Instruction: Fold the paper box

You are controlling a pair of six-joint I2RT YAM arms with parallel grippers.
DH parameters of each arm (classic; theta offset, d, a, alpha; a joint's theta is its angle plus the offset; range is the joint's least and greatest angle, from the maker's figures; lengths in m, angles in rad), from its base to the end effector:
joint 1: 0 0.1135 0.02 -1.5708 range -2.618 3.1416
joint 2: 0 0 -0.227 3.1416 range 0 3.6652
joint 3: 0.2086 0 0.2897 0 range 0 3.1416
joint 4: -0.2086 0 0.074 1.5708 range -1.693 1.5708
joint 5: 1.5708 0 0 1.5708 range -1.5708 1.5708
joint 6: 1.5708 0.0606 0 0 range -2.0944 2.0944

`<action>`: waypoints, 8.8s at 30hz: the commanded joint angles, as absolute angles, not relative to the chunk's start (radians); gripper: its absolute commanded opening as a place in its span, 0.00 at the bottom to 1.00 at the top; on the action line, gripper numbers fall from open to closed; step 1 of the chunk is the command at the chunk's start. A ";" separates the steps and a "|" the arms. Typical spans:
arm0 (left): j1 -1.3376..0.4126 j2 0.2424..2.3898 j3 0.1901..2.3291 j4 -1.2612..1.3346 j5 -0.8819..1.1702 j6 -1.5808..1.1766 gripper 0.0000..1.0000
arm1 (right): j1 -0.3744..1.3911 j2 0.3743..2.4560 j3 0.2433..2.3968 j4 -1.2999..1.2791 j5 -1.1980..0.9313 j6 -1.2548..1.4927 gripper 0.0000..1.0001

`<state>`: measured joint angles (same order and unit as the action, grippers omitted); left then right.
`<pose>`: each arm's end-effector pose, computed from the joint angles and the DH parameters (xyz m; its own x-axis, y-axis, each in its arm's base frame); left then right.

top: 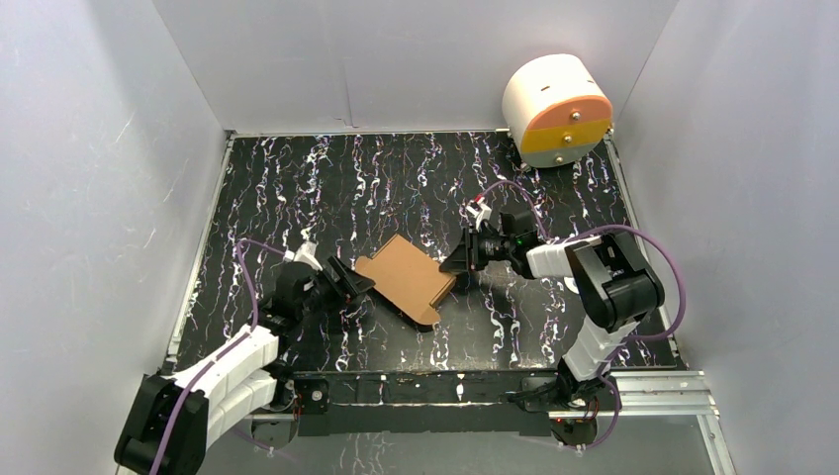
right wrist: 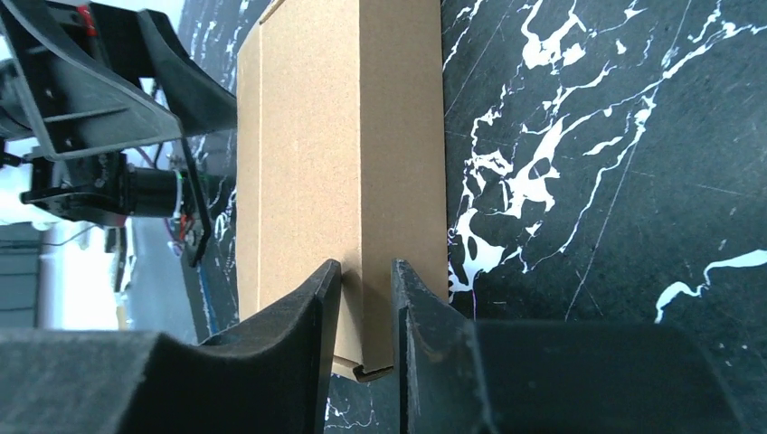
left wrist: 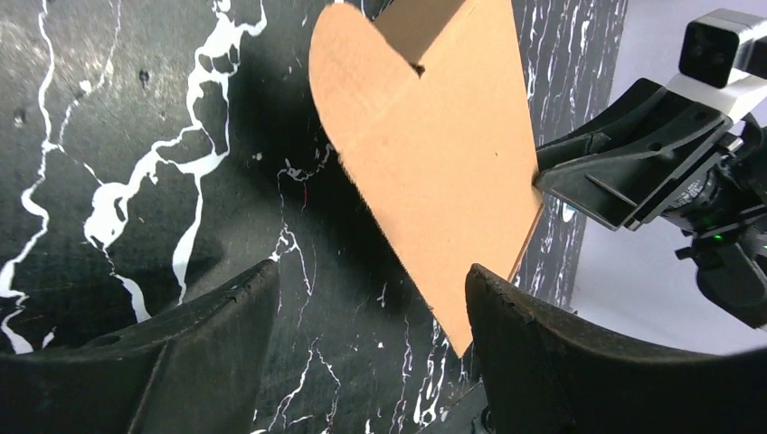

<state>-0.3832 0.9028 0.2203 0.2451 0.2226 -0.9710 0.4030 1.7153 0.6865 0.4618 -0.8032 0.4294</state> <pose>0.2340 -0.1088 0.1031 -0.6759 -0.5956 -0.4341 -0.0137 0.5991 -0.8005 0.3032 0.1767 0.0639 -0.7951 -0.0247 -0.6060 -0.5496 0.4521 0.7026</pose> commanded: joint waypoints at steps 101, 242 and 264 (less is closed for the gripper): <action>-0.607 0.917 0.708 -0.209 -0.107 -0.460 0.59 | 0.548 1.668 1.337 -0.308 -0.376 -0.251 0.79; -0.308 1.237 0.918 -0.275 0.402 -0.334 0.19 | 0.709 1.517 1.213 -0.397 -0.130 0.142 0.21; -0.337 1.214 0.857 -0.242 0.322 -0.401 0.16 | 0.708 1.586 1.300 -0.446 -0.144 0.312 0.21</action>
